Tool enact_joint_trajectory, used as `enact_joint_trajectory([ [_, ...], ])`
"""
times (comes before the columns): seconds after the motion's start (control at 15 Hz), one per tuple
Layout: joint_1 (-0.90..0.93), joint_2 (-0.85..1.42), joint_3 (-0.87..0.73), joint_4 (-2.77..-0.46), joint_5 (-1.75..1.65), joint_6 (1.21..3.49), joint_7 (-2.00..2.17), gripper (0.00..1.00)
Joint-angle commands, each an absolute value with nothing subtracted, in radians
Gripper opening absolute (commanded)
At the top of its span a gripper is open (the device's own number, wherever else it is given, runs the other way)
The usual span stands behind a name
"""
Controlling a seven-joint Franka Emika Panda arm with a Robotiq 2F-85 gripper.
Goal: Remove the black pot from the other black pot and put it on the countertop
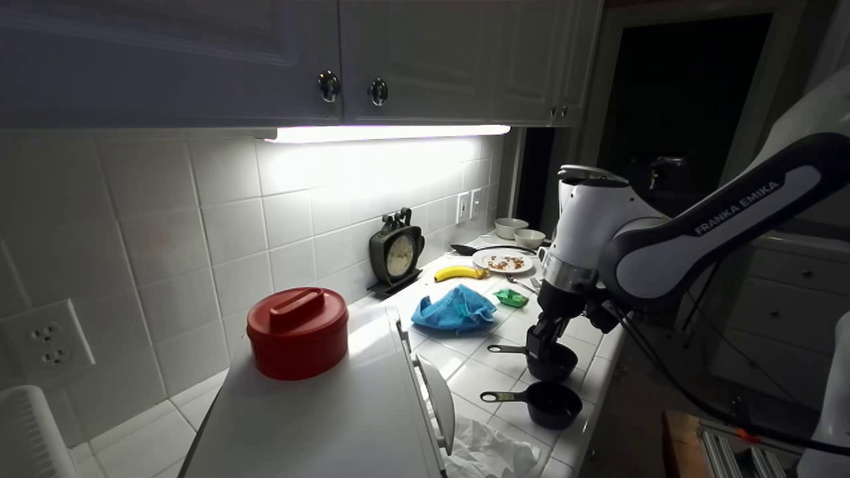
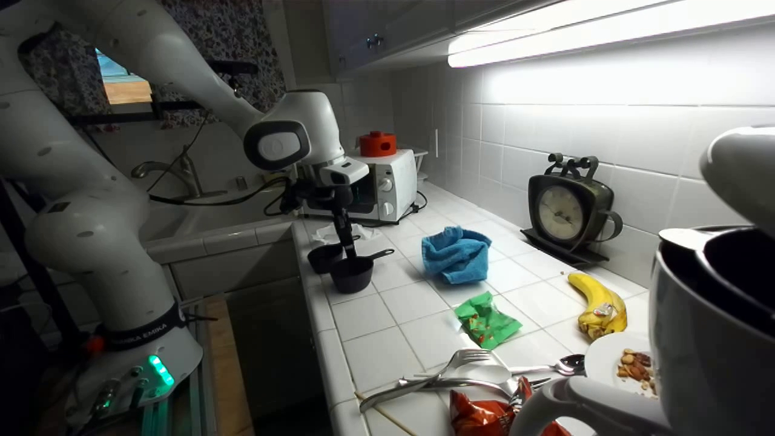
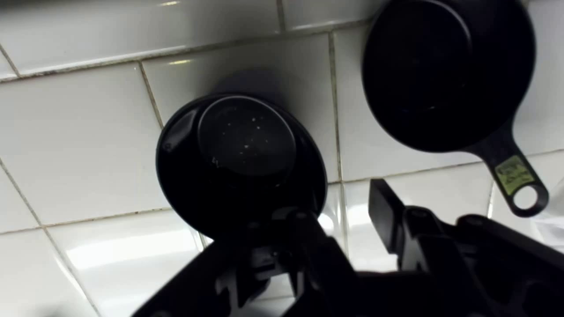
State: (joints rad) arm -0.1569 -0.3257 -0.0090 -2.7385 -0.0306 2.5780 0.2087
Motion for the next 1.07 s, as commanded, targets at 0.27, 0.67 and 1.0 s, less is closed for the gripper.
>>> enact_joint_trajectory([
  [0.27, -0.131, -0.705, 0.064, -2.744, -0.022, 2.300, 0.315, 0.98],
  [0.67, -0.138, -0.845, 0.099, -2.704, -0.048, 2.113, 0.320, 1.00],
  [1.0, -0.128, -0.832, 0.087, -2.706, -0.033, 2.136, 0.297, 1.00],
])
